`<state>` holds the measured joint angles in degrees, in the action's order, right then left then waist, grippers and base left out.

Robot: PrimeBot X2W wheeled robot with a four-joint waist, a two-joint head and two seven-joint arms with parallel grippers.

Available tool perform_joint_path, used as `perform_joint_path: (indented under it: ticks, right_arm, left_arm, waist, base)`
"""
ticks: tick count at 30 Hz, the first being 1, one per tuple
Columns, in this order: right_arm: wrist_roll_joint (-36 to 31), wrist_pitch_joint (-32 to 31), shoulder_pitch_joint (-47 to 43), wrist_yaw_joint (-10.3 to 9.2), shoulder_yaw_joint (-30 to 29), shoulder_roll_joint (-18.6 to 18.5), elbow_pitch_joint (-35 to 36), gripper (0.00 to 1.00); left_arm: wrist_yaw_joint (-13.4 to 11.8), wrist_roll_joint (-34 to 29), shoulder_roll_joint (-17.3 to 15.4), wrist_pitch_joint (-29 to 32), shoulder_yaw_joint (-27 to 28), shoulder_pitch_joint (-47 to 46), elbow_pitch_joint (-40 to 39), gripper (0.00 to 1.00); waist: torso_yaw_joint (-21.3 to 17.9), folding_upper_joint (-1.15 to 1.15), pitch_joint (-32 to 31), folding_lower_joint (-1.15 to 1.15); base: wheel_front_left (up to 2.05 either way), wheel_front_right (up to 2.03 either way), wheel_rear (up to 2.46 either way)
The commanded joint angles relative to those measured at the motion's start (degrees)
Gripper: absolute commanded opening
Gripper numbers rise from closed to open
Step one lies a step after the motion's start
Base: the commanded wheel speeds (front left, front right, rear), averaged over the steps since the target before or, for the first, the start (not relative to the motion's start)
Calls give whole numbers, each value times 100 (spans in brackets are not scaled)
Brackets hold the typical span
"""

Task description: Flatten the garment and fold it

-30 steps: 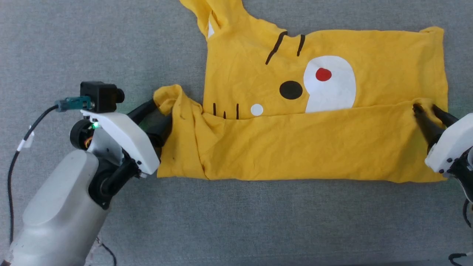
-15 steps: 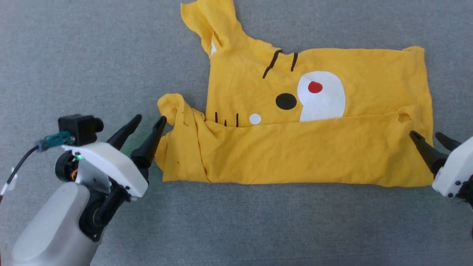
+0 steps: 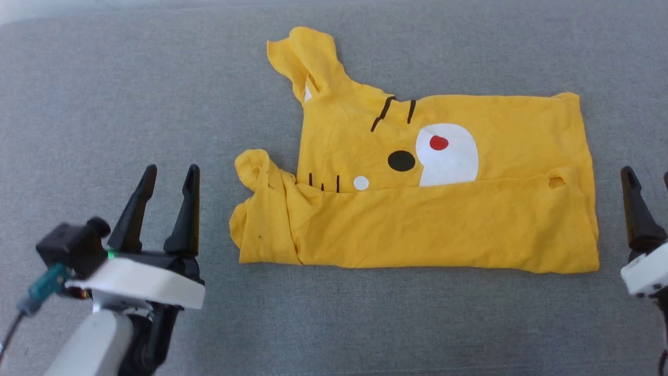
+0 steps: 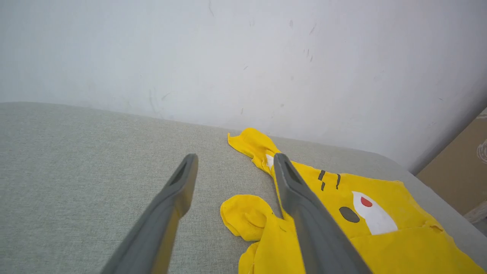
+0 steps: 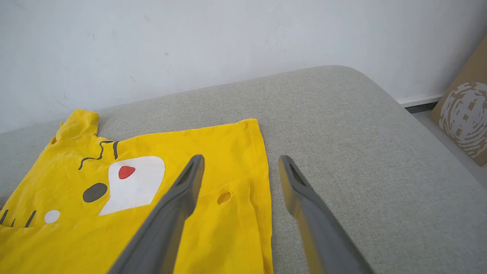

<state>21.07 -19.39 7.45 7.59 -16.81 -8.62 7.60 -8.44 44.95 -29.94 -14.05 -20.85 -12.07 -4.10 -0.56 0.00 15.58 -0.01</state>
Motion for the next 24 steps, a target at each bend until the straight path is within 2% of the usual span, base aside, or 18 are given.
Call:
perform_joint_path:
  ticks: [1, 6, 7, 8, 11, 15, 20, 24]
  right_arm:
    - [-203, 415, -161, -10, -51, 182, 79, 100]
    - [-663, 1477, -481, -10, -90, 491, 142, 100]
    - [-663, 1477, -481, -10, -90, 491, 142, 100]
    - [-747, 1680, -545, -10, -93, 522, 142, 100]
    - [-936, 2291, -674, -10, -120, 565, -3, 100]
    - [-832, 2985, -925, -10, -10, 571, -286, 100]
    - [-700, 3338, -1179, -10, 122, 573, -515, 100]
    - [-683, 3403, -1230, -10, 204, 573, -629, 100]
  left_arm:
    - [-137, -263, 162, -73, 133, 216, -171, 100]
    - [-170, -1091, 738, -92, 734, 681, -668, 100]
    - [-170, -1091, 738, -92, 734, 681, -668, 100]
    - [-138, -1231, 875, -93, 855, 797, -740, 100]
    - [31, -1615, 1245, -94, 1132, 1107, -870, 100]
    - [341, -2014, 1654, -94, 1338, 1436, -861, 100]
    - [605, -2413, 1958, -94, 1456, 1750, -561, 100]
    - [718, -2641, 2055, -95, 1549, 1800, -316, 100]
  waist:
    - [9, 0, -71, 1]
    - [3, 0, -166, 1]
    - [3, 0, -166, 1]
    - [0, 0, -184, 1]
    - [7, 0, -239, 1]
    - [6, 0, -320, 1]
    - [-23, 0, -413, 1]
    - [-43, 0, -448, 1]
  base:
    - [0, 0, 0]
    - [0, 0, 0]
    - [0, 0, 0]
    - [0, 0, 0]
    - [0, 0, 0]
    - [0, 0, 0]
    - [0, 0, 0]
    - [0, 0, 0]
